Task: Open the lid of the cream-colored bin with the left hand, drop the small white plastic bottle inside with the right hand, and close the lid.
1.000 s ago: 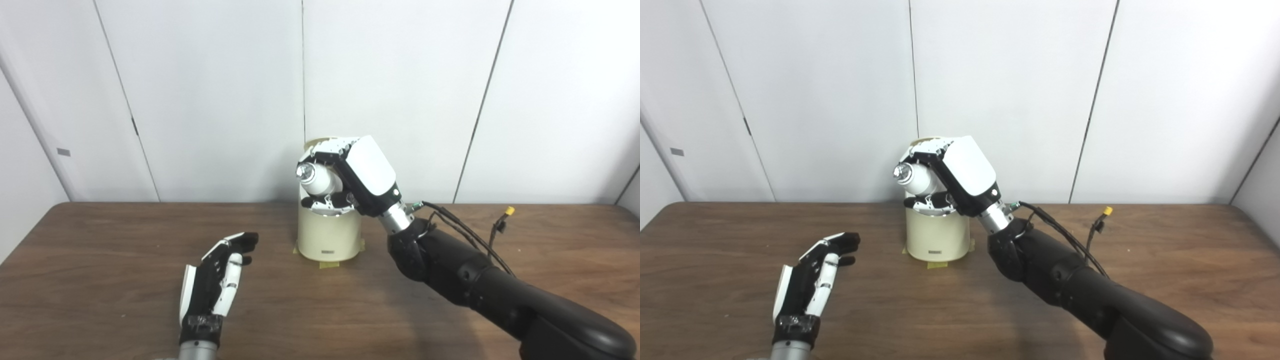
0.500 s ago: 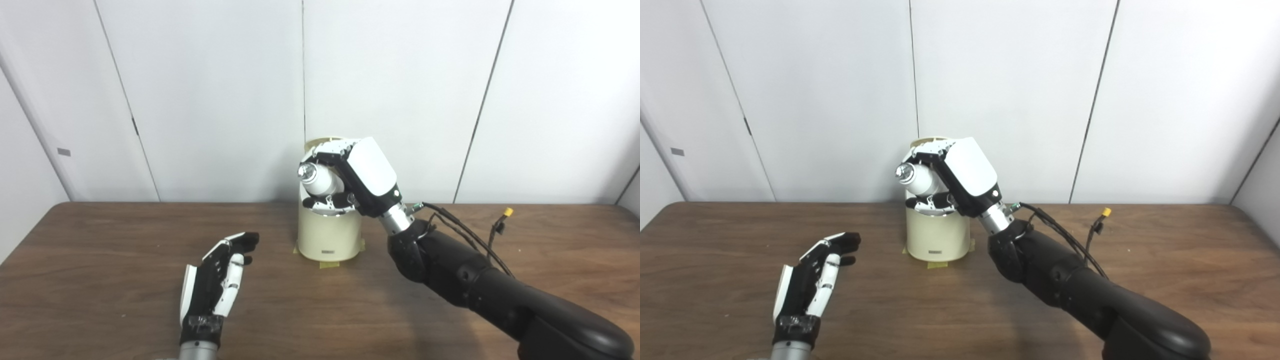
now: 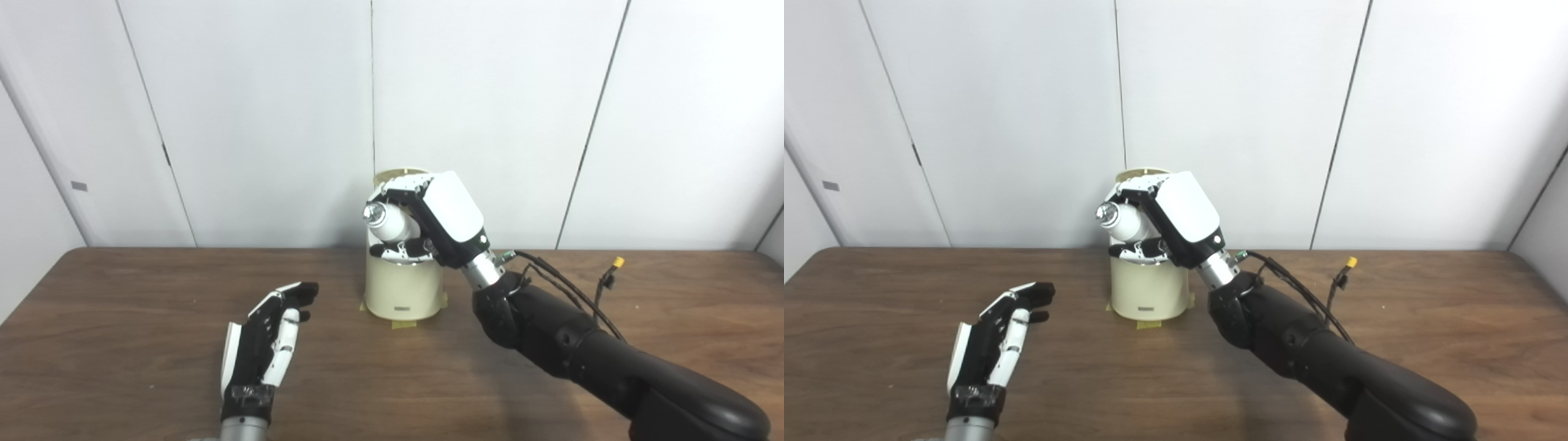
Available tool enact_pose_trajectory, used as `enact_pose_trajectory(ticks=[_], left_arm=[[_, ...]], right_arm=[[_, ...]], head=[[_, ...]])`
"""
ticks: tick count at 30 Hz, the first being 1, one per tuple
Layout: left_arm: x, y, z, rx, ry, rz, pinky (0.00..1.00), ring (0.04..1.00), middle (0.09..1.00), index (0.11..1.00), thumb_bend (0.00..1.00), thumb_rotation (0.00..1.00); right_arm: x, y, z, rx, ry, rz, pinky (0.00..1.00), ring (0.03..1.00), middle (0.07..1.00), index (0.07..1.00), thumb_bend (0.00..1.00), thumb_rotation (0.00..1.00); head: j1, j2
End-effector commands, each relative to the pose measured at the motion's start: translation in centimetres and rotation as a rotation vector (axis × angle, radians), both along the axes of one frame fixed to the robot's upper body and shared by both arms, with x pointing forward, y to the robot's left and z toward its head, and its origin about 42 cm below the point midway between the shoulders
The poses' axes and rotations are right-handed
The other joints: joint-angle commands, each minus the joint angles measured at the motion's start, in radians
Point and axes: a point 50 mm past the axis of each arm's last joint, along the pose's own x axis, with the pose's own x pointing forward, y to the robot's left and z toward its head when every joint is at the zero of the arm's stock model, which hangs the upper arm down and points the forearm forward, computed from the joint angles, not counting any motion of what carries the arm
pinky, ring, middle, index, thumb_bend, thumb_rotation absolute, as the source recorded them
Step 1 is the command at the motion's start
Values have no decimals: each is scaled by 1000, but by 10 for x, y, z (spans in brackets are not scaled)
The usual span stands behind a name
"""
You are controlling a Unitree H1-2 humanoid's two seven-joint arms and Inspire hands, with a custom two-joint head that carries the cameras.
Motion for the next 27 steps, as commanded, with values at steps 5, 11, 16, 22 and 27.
enact_pose_trajectory(ticks=[5, 11, 16, 22, 27], left_arm=[[4, -3, 16, 5, -74, -3, 714, 766, 742, 707, 132, 731], [4, -2, 16, 15, -76, -2, 725, 768, 740, 704, 134, 731], [4, -2, 15, 13, -74, -8, 718, 763, 736, 702, 132, 728], [4, -3, 14, 8, -75, -14, 730, 764, 735, 703, 137, 740], [5, -3, 14, 17, -68, -12, 715, 762, 737, 704, 140, 750]], right_arm=[[10, 3, 31, 52, -58, 12, 389, 434, 498, 488, 520, 0], [11, 0, 29, 57, -57, 2, 413, 439, 499, 488, 520, 0], [11, -2, 28, 57, -67, -5, 426, 440, 500, 489, 521, 0], [11, -6, 30, 61, -102, -12, 424, 437, 503, 491, 520, 0], [12, -8, 30, 56, -111, -20, 427, 440, 504, 488, 521, 0]], head=[[-3, 4], [-6, 3], [-9, 4], [-9, 4], [-9, 3]])
